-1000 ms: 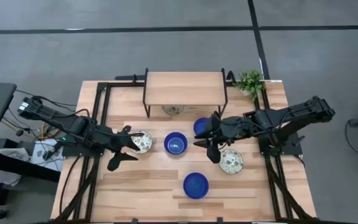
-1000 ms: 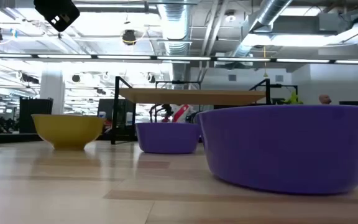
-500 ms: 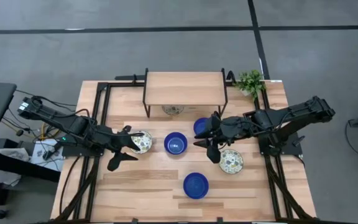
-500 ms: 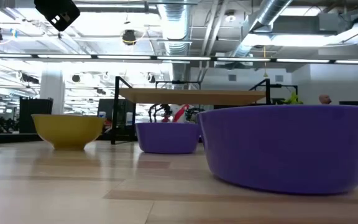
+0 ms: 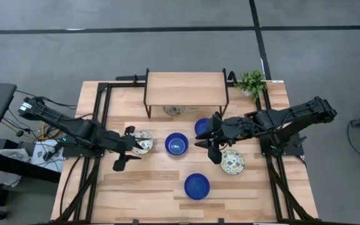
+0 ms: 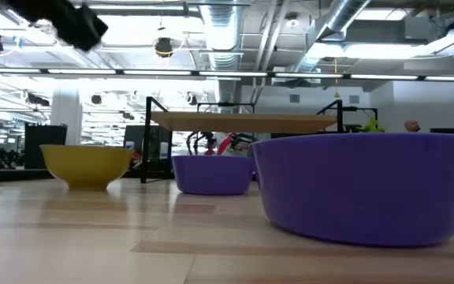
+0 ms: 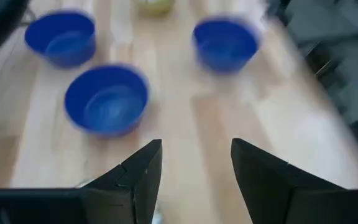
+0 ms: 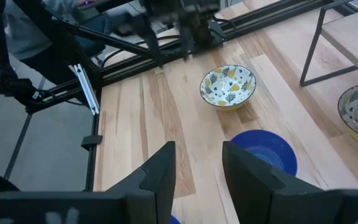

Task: Pick & Place Mini bowls
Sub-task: Put the bottom left white bowl on the shelf

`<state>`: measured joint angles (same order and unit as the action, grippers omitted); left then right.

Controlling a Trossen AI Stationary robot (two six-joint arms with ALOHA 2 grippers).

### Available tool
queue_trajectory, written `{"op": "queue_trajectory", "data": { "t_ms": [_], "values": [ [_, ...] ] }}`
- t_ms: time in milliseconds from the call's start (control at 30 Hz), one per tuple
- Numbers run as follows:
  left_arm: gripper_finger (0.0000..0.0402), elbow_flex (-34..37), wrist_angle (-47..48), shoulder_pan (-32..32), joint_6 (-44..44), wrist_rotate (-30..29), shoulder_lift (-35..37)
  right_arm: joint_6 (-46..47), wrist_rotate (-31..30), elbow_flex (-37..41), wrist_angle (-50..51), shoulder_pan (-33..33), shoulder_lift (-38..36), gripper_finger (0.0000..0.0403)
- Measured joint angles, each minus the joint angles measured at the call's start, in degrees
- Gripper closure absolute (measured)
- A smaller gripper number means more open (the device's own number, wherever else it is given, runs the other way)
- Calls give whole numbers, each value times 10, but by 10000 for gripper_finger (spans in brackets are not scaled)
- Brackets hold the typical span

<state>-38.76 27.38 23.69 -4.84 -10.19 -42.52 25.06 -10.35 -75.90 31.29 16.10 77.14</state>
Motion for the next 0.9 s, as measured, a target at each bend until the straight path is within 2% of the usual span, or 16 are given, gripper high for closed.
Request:
{"op": "queue_trajectory", "data": {
  "t_ms": [267, 567, 900],
  "values": [
    [211, 38, 5, 0, 16, -59, -89, 0, 0, 0, 0, 0, 0, 283],
    [211, 48, 7, 0, 14, -61, -174, 0, 0, 0, 0, 0, 0, 283],
    [211, 48, 8, 0, 14, -65, -219, 0, 0, 0, 0, 0, 0, 283]
  ]
}}
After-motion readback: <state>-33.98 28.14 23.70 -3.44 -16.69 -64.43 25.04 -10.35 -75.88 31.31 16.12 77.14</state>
